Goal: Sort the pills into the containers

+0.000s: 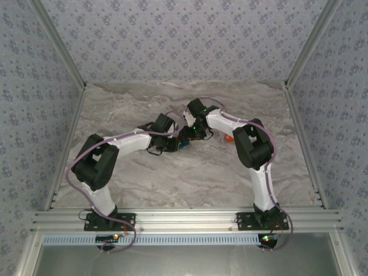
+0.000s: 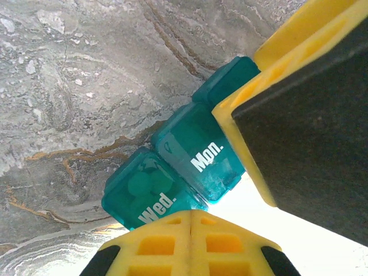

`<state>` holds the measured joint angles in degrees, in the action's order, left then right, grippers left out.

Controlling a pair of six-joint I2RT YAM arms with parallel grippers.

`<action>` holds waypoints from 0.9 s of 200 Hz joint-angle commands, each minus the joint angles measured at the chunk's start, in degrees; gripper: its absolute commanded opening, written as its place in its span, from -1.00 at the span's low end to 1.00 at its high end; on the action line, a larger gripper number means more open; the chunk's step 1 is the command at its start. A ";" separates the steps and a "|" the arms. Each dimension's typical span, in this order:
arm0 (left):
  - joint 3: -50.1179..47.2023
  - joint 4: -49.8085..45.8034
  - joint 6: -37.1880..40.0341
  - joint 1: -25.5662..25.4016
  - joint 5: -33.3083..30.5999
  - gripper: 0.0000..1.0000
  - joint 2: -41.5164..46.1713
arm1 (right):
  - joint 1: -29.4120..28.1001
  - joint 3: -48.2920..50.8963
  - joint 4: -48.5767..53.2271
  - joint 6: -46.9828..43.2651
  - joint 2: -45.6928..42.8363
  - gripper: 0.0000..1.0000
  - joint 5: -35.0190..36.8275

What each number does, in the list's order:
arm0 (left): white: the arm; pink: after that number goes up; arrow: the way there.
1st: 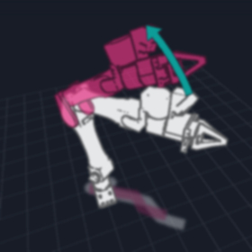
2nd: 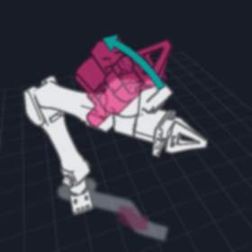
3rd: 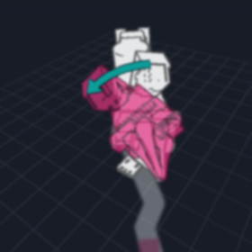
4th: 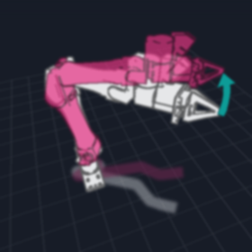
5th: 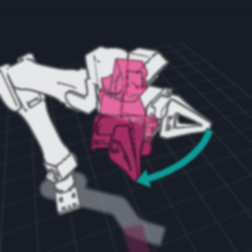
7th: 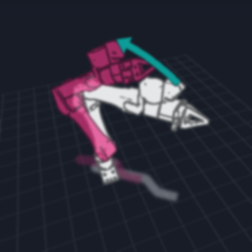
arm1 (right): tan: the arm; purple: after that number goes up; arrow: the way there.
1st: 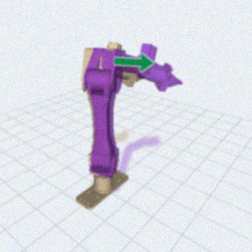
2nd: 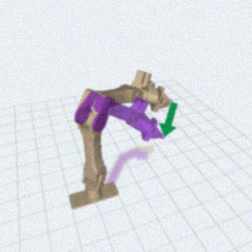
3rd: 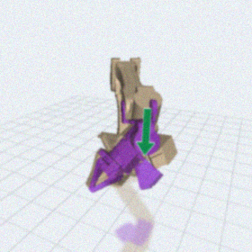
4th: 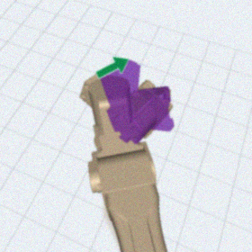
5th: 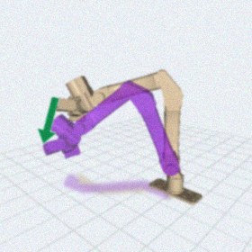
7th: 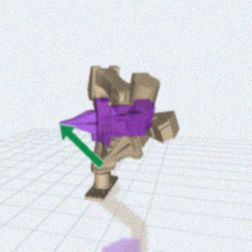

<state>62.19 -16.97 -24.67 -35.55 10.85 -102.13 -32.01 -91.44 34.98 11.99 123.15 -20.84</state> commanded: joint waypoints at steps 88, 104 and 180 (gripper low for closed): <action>1.90 -4.46 2.16 -0.07 -4.08 -1.00 -3.40 | 0.16 -0.72 3.31 0.23 3.15 0.10 0.88; 2.51 -4.60 2.17 -0.07 -3.60 -1.00 -2.39 | 0.13 -0.84 3.56 0.18 2.98 0.10 0.89; 4.59 -2.96 3.44 0.09 -4.84 -0.90 8.02 | 0.59 -4.36 5.54 0.40 1.78 0.11 0.63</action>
<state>64.18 -19.59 -22.79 -35.64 7.92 -99.42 -31.83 -93.30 36.67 12.01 123.98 -21.30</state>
